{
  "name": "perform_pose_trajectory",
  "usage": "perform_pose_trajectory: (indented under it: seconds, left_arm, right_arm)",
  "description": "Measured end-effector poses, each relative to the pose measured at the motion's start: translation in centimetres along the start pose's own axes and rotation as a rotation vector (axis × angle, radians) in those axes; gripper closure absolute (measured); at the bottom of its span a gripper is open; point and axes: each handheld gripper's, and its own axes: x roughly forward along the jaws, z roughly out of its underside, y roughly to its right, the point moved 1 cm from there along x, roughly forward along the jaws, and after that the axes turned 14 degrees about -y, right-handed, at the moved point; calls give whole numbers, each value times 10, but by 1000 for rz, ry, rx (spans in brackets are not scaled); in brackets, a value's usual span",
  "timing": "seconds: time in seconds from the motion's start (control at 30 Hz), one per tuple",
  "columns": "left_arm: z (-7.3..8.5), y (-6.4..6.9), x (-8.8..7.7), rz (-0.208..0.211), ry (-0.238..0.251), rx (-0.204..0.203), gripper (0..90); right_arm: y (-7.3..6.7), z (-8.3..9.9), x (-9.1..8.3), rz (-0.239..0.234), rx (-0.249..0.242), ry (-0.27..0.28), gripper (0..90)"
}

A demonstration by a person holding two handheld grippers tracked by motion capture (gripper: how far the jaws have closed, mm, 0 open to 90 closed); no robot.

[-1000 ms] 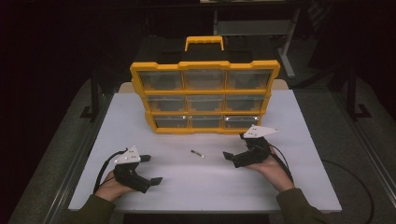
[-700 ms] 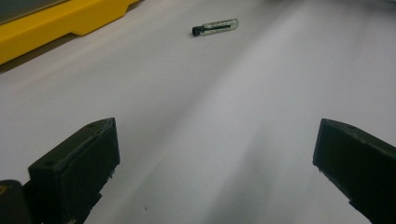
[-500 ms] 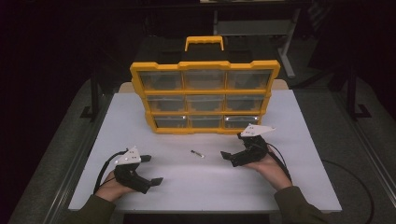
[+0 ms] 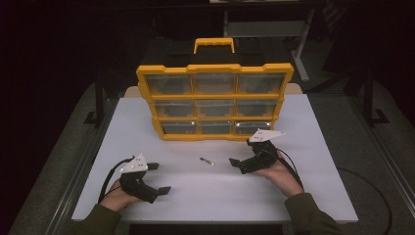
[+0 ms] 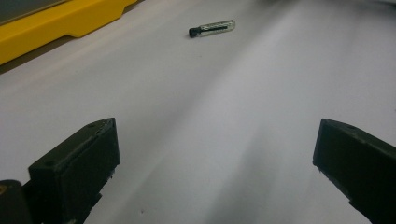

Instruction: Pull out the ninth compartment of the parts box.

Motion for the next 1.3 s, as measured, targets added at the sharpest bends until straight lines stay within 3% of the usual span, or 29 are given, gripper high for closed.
perform_pose_trajectory:
  seconds: [1.3]
  left_arm:
    - [1,2,2,3,3,11,2]
  right_arm:
    - [-1,-16,19,4,-33,12,0]
